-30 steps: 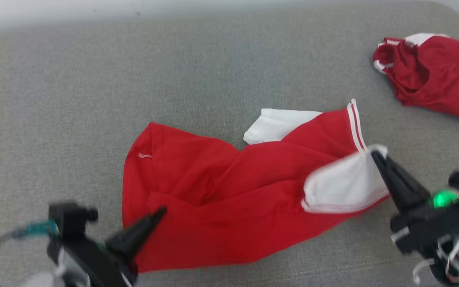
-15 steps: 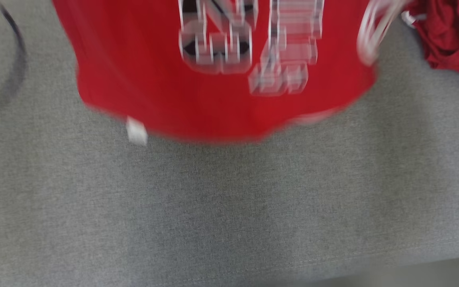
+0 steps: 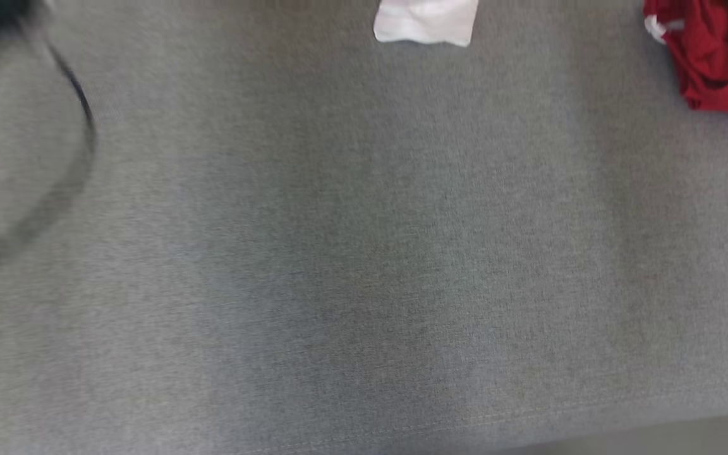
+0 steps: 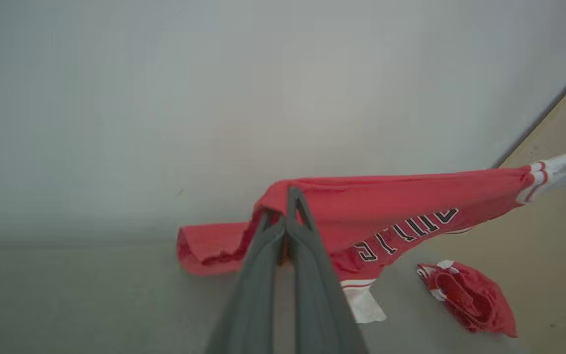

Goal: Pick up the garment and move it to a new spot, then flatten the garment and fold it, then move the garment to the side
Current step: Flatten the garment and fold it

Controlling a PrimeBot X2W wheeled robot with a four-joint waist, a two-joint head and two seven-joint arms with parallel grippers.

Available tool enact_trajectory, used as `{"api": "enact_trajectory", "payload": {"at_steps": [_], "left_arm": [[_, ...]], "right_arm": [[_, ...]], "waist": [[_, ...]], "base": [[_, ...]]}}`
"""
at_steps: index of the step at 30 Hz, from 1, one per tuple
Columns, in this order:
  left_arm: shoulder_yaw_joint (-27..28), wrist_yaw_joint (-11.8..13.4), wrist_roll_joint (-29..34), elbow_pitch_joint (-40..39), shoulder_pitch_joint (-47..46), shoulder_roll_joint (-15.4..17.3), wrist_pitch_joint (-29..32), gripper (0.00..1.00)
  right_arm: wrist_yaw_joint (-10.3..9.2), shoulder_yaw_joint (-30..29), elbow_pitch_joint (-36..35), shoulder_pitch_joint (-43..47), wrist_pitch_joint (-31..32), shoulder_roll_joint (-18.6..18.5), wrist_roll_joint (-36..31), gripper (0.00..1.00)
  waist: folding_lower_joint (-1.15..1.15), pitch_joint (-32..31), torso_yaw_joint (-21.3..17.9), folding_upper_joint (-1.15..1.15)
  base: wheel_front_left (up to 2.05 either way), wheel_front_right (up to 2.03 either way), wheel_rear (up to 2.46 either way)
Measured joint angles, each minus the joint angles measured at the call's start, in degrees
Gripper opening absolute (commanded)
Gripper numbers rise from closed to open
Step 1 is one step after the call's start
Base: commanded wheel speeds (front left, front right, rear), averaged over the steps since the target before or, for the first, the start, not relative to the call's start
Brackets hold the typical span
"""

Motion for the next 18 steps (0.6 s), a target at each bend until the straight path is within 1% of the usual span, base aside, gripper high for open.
{"api": "enact_trajectory", "payload": {"at_steps": [1,4,7,12,15,18], "left_arm": [[-0.93,-0.01,-1.41,-0.93,3.26,0.44,0.00,0.00],[-2.85,0.00,-2.97,-3.55,12.78,2.69,-0.60,0.00],[-4.34,0.00,-4.93,-6.13,22.82,4.47,-2.10,0.00],[-6.94,0.00,-6.01,-10.37,37.59,4.56,-5.39,0.00],[-8.55,0.00,-6.03,-12.12,43.66,4.26,-7.54,0.00],[-10.15,0.00,-6.01,-13.93,48.34,4.38,-9.13,0.00]], "right_arm": [[0.00,0.25,-1.52,2.93,-0.03,-0.46,0.83,0.00],[0.00,1.57,-5.15,11.79,-0.47,-1.62,2.50,0.00],[0.00,3.50,-6.95,22.15,-0.51,-3.27,3.03,0.00],[0.00,8.61,-7.71,37.74,-0.48,-7.35,2.78,0.00],[0.00,11.01,-7.80,44.33,-0.49,-9.88,2.15,0.00],[0.00,12.43,-8.37,49.62,-0.67,-10.99,2.02,0.00]], "waist": [[0.00,-0.64,0.25,0.00],[-0.02,-2.74,0.95,-0.01],[-0.02,-5.00,1.42,-0.01],[-0.03,-8.95,1.82,-0.01],[-0.03,-11.24,1.93,-0.02],[-0.03,-13.35,2.03,-0.02]], "base": [[0.00,0.00,0.00],[0.00,0.00,0.00],[0.00,0.00,0.00],[0.00,0.00,0.00],[0.00,0.00,0.00],[0.00,0.00,0.00]]}}
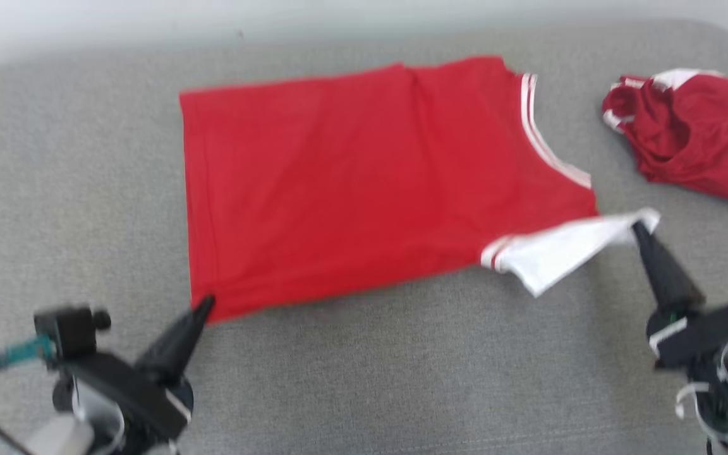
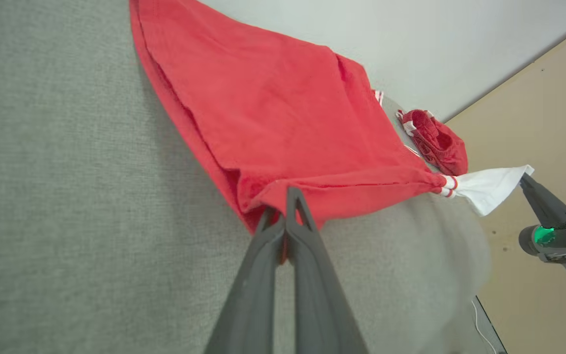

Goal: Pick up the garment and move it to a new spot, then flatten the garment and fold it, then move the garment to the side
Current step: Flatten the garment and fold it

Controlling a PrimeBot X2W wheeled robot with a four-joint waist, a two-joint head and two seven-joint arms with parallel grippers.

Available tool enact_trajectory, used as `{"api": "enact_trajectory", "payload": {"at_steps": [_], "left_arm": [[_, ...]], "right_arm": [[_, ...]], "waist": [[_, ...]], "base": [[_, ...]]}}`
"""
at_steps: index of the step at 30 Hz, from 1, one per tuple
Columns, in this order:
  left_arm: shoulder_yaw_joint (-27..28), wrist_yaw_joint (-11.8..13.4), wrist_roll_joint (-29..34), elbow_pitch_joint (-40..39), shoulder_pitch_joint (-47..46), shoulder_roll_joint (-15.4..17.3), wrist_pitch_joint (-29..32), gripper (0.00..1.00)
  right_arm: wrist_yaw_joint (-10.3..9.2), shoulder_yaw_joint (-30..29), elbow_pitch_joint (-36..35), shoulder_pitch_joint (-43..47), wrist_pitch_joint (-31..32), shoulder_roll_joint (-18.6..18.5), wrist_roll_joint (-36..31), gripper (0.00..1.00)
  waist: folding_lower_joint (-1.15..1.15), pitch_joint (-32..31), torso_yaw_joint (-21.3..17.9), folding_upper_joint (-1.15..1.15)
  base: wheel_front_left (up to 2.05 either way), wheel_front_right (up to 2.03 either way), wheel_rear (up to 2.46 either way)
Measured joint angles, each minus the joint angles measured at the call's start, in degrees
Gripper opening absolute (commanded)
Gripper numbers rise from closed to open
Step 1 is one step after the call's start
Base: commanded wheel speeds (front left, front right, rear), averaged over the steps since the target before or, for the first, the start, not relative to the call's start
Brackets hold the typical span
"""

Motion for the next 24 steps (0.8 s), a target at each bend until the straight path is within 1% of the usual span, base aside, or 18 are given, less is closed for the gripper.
{"api": "enact_trajectory", "payload": {"at_steps": [7,10,14,18,21,24], "left_arm": [[-1.76,0.00,0.09,-4.00,8.43,1.79,-3.57,0.00],[-2.40,0.00,0.56,-4.45,10.28,2.32,-4.54,0.00],[-2.83,0.00,1.63,-3.85,12.61,2.90,-6.06,0.00],[-3.63,0.00,1.79,-3.83,15.01,1.96,-7.12,0.00],[-3.74,0.26,1.79,-3.46,17.16,2.32,-7.59,0.00],[-3.74,0.89,2.04,-3.23,17.69,2.31,-8.01,0.00]], "right_arm": [[0.00,1.13,-4.42,6.73,-0.91,-2.00,1.14,0.00],[0.00,1.15,-6.78,10.06,-1.15,-3.91,3.00,0.00],[0.00,1.98,-8.22,14.16,-1.32,-5.42,3.33,0.00],[0.00,3.30,-8.50,18.51,-1.32,-7.06,4.90,0.00],[0.00,3.71,-8.92,20.56,-1.31,-7.83,6.86,0.00],[0.00,4.09,-8.44,21.25,-1.30,-8.51,6.98,0.00]], "waist": [[0.00,-3.75,0.16,0.00],[0.00,-4.96,0.25,0.00],[0.00,-6.40,0.53,0.00],[0.01,-7.95,0.88,0.00],[0.01,-8.61,0.92,0.00],[0.01,-8.65,0.87,0.00]], "base": [[0.00,0.00,0.00],[0.00,0.00,0.00],[0.00,0.00,0.00],[0.00,0.00,0.00],[0.00,0.00,0.00],[0.00,0.00,0.00]]}}
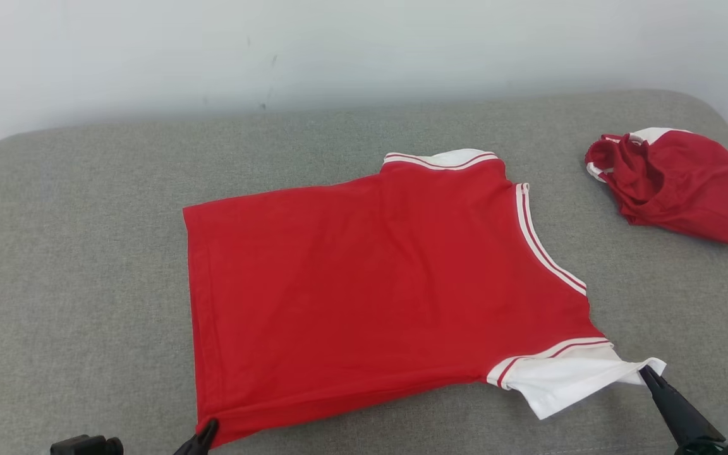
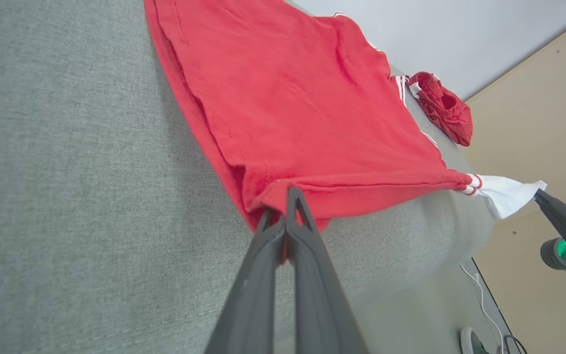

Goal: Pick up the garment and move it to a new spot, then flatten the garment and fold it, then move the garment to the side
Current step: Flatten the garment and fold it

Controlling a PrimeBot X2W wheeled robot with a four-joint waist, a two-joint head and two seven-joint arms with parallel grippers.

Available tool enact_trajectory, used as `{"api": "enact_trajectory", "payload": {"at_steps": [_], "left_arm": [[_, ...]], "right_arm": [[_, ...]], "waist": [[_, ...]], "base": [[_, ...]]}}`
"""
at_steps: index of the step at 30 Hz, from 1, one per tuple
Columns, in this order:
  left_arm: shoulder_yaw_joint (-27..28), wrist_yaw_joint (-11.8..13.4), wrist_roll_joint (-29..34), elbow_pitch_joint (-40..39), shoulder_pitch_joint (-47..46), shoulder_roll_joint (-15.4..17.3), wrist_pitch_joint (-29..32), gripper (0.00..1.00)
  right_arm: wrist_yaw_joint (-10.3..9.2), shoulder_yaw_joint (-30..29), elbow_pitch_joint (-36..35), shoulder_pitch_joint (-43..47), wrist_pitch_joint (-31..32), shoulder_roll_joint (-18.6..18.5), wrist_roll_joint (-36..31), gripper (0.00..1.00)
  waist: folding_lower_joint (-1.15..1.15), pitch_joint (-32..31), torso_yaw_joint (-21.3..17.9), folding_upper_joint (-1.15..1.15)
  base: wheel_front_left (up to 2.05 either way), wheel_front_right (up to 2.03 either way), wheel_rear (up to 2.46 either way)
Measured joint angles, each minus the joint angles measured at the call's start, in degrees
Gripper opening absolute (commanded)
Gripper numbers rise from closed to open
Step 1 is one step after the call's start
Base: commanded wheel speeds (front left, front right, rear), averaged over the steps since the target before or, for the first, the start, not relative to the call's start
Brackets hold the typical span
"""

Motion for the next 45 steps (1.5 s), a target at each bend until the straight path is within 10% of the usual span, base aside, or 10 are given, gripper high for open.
{"api": "enact_trajectory", "payload": {"at_steps": [45], "left_arm": [[2.57,0.34,1.62,4.07,-3.64,-4.81,-1.87,0.00]], "right_arm": [[0.00,-1.41,7.44,-7.60,-0.60,6.58,-9.13,0.00]], "waist": [[0.01,3.92,0.27,0.01]], "base": [[0.00,0.00,0.00]]}}
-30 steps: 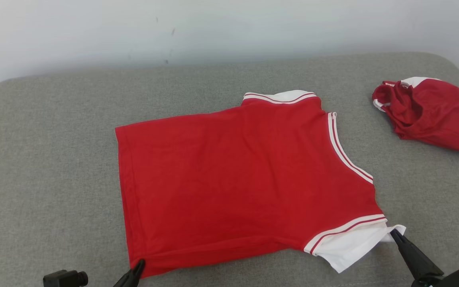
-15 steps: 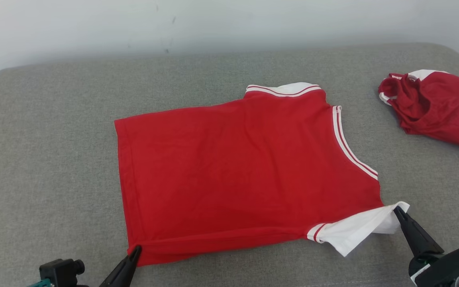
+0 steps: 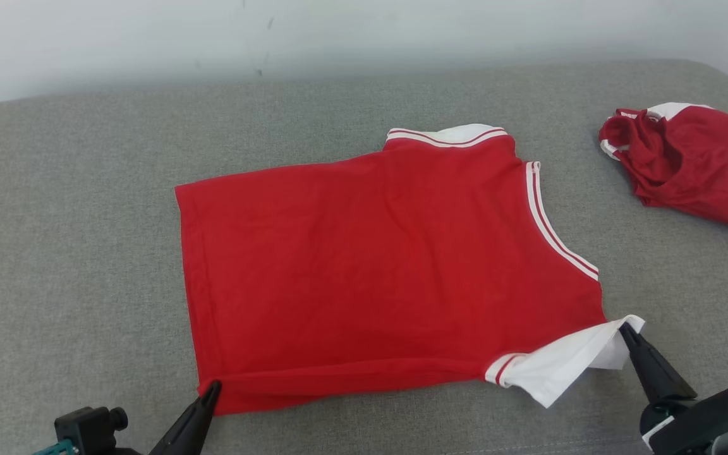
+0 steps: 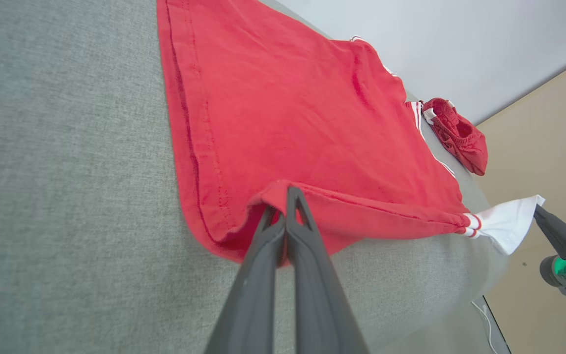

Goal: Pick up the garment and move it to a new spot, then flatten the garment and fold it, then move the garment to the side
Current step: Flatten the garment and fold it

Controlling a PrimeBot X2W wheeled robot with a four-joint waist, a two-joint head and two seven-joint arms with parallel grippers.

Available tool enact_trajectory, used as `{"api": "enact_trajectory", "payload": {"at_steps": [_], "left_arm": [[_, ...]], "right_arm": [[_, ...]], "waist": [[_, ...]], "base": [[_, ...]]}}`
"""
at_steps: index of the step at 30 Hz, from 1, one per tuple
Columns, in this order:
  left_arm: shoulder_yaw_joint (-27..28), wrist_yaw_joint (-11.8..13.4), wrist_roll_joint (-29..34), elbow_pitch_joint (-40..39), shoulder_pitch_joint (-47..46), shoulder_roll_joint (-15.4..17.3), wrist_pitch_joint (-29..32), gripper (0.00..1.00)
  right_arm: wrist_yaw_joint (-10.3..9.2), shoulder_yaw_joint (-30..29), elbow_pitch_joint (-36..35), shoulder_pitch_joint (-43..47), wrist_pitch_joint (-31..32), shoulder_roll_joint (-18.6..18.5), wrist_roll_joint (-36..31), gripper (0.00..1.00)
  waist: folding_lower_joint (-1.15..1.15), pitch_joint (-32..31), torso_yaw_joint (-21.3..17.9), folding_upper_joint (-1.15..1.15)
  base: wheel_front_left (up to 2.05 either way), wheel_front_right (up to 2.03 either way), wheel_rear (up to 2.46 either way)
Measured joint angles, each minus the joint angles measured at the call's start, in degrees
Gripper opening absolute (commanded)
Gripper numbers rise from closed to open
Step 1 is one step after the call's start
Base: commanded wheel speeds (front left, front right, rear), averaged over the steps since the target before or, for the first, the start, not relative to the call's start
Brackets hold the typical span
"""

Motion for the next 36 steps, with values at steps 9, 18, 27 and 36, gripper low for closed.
{"api": "enact_trajectory", "payload": {"at_steps": [9,18,27,36], "left_arm": [[5.76,-0.21,2.05,-3.35,-1.49,-0.90,-0.73,0.00],[6.08,-0.62,6.09,-8.10,0.77,0.16,-0.74,0.00],[0.96,-1.15,8.26,-12.12,1.55,6.09,3.82,0.00],[-4.01,-1.23,6.95,-13.36,-24.31,11.62,23.46,0.00]], "right_arm": [[0.00,-8.57,-0.98,-0.49,-0.01,4.66,-2.25,0.00],[-0.05,-9.76,-6.23,0.48,-0.26,4.22,-4.11,0.00],[-0.05,-1.98,-11.79,3.41,4.98,-5.38,-2.34,0.00],[-0.04,3.03,-12.62,-25.38,22.19,-4.52,-0.46,0.00]], "waist": [[0.00,0.68,-0.59,0.00],[0.00,1.22,-0.65,0.00],[0.00,4.67,-0.36,0.00],[0.00,10.58,-0.95,0.00]], "base": [[0.00,0.00,0.00],[0.00,0.00,0.00],[0.00,0.00,0.00],[0.00,0.00,0.00]]}}
